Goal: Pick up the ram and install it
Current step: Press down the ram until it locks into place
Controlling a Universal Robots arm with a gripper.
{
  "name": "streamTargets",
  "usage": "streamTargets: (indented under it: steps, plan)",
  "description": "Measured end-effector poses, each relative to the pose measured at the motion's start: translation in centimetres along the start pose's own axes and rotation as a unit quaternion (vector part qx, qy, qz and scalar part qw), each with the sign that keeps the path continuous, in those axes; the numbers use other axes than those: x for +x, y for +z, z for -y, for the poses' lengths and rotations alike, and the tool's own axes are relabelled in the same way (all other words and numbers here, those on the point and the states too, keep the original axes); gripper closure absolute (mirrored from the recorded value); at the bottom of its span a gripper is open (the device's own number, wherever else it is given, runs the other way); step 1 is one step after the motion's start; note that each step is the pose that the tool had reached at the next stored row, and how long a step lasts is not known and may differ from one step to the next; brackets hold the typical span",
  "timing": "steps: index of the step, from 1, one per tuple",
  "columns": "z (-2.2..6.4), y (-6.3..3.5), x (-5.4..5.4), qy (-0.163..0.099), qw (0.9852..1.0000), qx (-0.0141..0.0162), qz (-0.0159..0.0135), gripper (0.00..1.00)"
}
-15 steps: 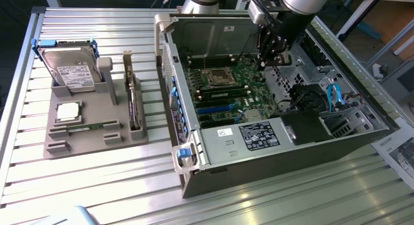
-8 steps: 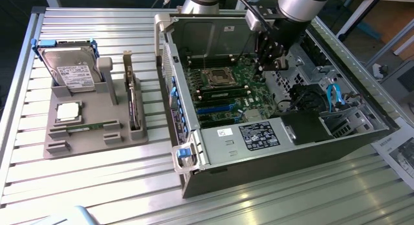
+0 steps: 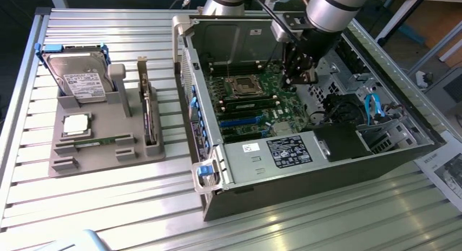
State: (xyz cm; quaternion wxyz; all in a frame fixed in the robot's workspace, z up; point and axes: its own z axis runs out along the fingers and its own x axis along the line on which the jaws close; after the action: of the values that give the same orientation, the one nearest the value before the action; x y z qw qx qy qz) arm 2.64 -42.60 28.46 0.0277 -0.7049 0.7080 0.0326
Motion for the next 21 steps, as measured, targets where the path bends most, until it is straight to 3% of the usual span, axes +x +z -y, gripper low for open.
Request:
streamTargets:
  steps: [6, 10, 17, 21]
  plan:
    - [0.01, 1.17, 0.1, 0.000, 1.0000, 0.0001, 0.0000, 0.90]
    - [0.01, 1.20, 0.1, 0.000, 1.0000, 0.0001, 0.0000, 0.90]
    - [-0.01, -0.86, -0.1, 0.000, 1.0000, 0.0001, 0.0000, 0.90]
    - [0.00, -0.52, 0.0, 0.000, 1.0000, 0.0021, 0.0000, 0.90]
